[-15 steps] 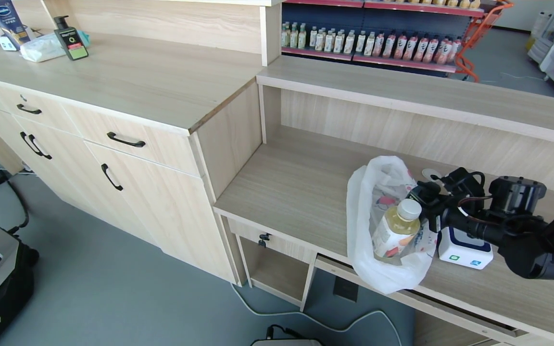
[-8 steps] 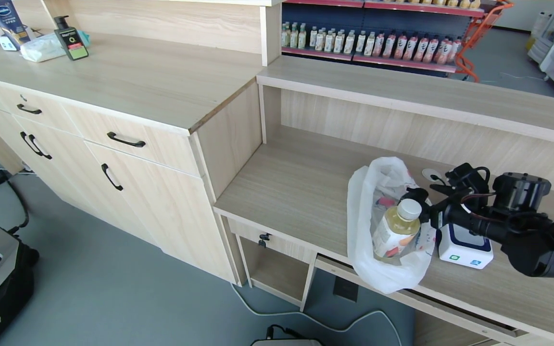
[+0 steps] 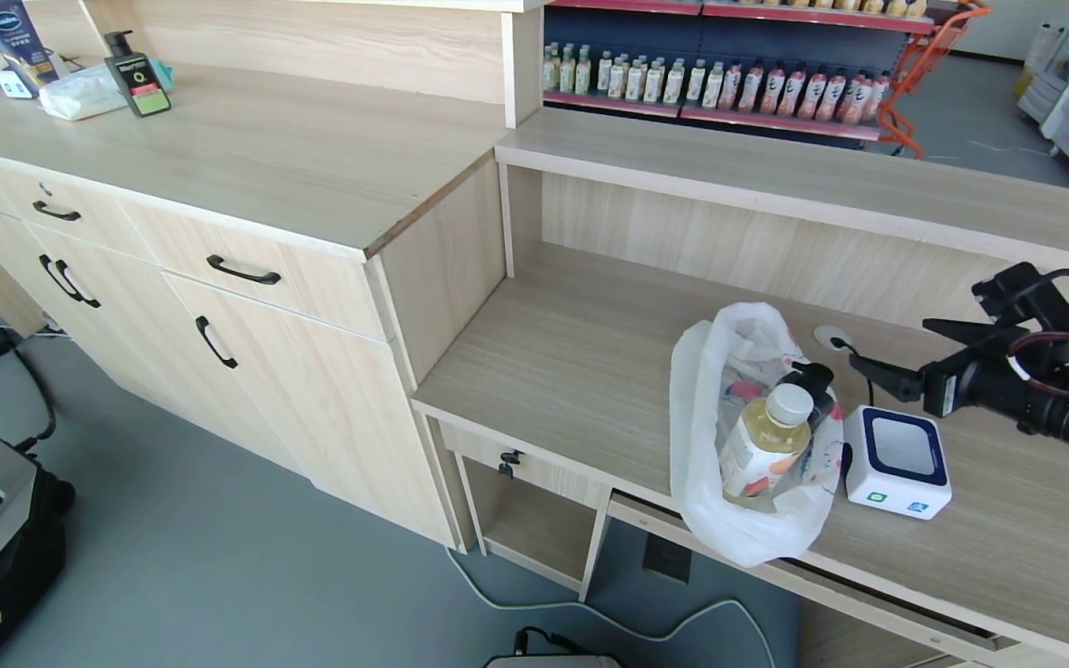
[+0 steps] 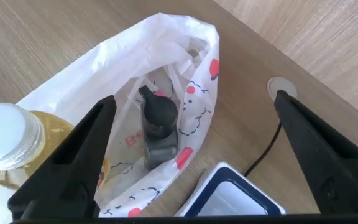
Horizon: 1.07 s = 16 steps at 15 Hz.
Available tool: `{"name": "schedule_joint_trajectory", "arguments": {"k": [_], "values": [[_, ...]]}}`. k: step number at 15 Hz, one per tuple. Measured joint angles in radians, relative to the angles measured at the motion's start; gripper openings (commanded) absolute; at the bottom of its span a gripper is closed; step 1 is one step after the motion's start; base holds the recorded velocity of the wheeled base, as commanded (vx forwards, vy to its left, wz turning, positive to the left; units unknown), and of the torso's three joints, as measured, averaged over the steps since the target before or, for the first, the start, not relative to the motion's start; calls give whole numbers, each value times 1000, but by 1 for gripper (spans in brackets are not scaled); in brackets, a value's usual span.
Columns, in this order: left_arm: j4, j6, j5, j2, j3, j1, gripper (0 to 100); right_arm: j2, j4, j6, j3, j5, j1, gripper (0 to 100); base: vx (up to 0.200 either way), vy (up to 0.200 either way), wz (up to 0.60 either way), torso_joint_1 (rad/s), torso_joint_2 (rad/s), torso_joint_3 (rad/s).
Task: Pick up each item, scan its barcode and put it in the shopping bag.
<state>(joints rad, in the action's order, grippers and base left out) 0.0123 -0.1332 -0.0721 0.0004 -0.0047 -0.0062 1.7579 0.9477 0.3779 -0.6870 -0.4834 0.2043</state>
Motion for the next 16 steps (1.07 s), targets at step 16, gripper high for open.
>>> {"name": "schedule_joint_trajectory", "arguments": {"k": [16], "values": [[0,0,0,0,0,0,100,-491,-179,67,159,304,106,100,0,0,-300,2,1,1]]}}
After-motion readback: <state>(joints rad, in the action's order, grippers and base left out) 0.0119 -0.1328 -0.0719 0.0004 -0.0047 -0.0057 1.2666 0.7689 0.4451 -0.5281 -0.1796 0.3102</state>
